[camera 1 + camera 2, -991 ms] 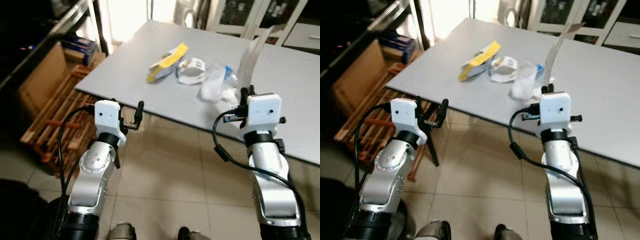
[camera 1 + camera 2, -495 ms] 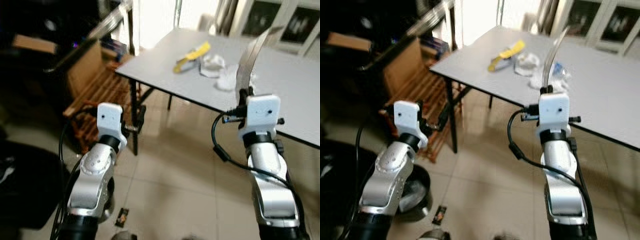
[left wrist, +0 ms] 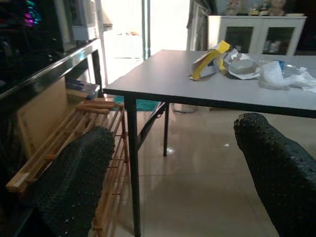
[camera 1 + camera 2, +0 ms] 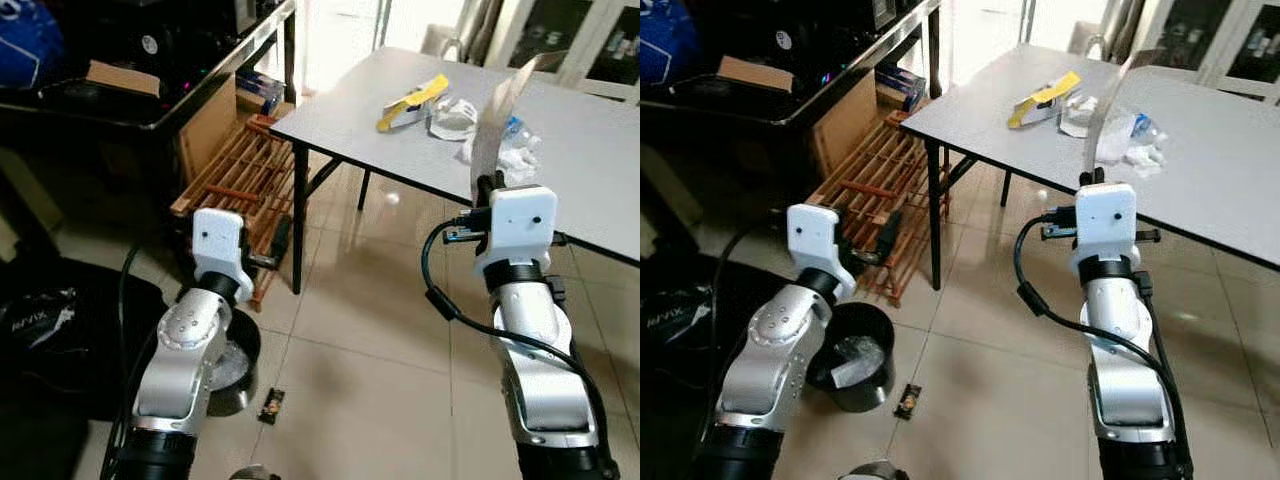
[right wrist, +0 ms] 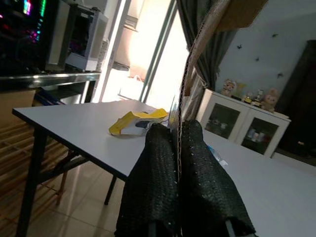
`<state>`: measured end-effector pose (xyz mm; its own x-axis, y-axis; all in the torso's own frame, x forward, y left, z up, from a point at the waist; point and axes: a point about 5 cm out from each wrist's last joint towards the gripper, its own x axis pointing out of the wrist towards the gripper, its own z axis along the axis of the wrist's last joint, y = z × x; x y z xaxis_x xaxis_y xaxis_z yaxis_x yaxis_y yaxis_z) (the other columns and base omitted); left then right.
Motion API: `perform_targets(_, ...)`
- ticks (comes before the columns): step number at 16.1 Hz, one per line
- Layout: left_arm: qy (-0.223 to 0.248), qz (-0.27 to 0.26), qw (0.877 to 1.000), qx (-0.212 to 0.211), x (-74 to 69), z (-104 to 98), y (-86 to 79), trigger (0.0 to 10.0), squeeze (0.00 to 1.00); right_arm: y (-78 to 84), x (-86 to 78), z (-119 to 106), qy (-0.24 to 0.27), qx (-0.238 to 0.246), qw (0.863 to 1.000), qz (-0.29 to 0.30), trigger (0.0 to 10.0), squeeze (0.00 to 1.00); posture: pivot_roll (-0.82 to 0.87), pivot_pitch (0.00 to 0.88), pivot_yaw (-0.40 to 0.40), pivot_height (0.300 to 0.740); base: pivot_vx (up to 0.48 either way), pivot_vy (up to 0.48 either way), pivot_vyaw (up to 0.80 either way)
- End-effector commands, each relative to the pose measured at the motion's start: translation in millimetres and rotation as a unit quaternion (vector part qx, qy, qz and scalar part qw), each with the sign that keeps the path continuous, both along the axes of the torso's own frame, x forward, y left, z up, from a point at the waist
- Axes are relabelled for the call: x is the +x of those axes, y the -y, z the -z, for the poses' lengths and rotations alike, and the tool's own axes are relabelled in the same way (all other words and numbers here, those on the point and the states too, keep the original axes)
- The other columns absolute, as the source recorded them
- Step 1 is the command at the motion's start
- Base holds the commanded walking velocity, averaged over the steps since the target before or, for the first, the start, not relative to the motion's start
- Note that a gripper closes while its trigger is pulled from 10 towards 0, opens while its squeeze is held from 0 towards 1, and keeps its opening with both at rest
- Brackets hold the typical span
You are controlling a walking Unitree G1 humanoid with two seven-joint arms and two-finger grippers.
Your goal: Picking trash to rubbish bin
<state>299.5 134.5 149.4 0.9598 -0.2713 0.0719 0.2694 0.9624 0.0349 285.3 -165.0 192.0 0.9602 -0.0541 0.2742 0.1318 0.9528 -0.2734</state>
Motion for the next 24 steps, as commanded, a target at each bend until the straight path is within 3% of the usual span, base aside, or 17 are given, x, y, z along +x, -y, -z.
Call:
perform_targets(1, -0.002, 0.005, 1.0, -0.002, 1.1, -1, -0.1, 10.0, 0.0, -2.0, 1.4, -3, 0.007, 0.002, 1.0, -0.002, 10.0, 0.0, 0.03, 0.081, -0.019, 0.74, 0.0, 0.48, 0.0)
perform_targets(19, -0.006, 0.009, 1.0, 0.017, 5.1, 2, 2.0, 10.0, 0.0, -5.9, 4.0, -3, 0.016, 0.003, 1.0, 0.001, 10.0, 0.0, 0.03, 0.068, -0.007, 0.74, 0.0, 0.48, 0.0)
perform_targets(24, 0.001, 0.044, 0.999, 0.017, 0.8, 1, 11.4, 10.0, 0.0, -7.9, 4.1, -1, 0.014, 0.007, 1.0, 0.0, 10.0, 0.0, 0.04, 0.075, -0.004, 0.74, 0.0, 0.075, 0.0)
